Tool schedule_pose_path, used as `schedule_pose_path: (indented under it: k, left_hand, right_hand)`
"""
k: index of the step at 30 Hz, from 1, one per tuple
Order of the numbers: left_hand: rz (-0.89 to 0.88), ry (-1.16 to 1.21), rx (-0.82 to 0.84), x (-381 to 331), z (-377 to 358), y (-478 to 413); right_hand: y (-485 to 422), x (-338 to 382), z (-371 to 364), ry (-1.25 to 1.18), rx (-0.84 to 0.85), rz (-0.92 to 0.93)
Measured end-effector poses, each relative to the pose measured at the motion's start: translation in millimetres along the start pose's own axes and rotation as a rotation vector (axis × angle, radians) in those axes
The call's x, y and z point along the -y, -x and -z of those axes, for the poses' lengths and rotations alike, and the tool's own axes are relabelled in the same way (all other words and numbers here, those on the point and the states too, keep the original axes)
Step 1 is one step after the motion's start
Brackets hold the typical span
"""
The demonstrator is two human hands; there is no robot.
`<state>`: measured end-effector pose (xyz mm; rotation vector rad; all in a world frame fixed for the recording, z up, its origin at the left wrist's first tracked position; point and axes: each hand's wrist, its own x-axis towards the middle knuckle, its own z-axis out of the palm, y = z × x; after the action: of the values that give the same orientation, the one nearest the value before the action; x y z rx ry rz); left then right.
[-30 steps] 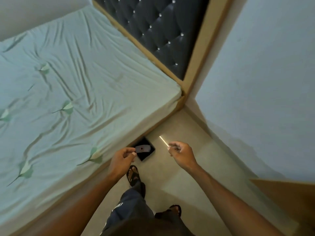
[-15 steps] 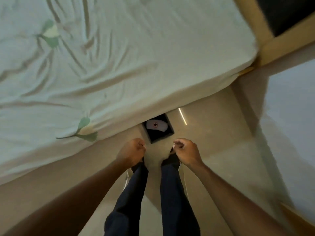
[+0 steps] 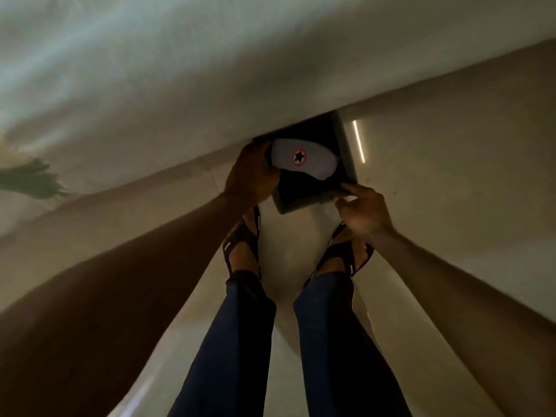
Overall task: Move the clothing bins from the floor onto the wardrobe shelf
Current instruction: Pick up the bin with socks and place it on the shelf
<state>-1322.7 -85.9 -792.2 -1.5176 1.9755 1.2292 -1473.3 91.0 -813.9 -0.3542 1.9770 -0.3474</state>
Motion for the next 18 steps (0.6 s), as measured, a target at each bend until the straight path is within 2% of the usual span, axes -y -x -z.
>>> schedule_pose_path:
  k: [8,15,18]
  left_hand:
    - [-0.02,-0.079,-0.005,-8,8,20]
    - [0.038,-0.172,0.076,-43,28,128]
    - [-0.003,-0.264,0.108,-70,44,185]
  right_hand:
    - [29,9,12,0.007,-0.038,-0.046]
    - [132,11,73,0.048,-0.178,-0.051]
    - [193,13,105,0.069,-0.206,-0.076]
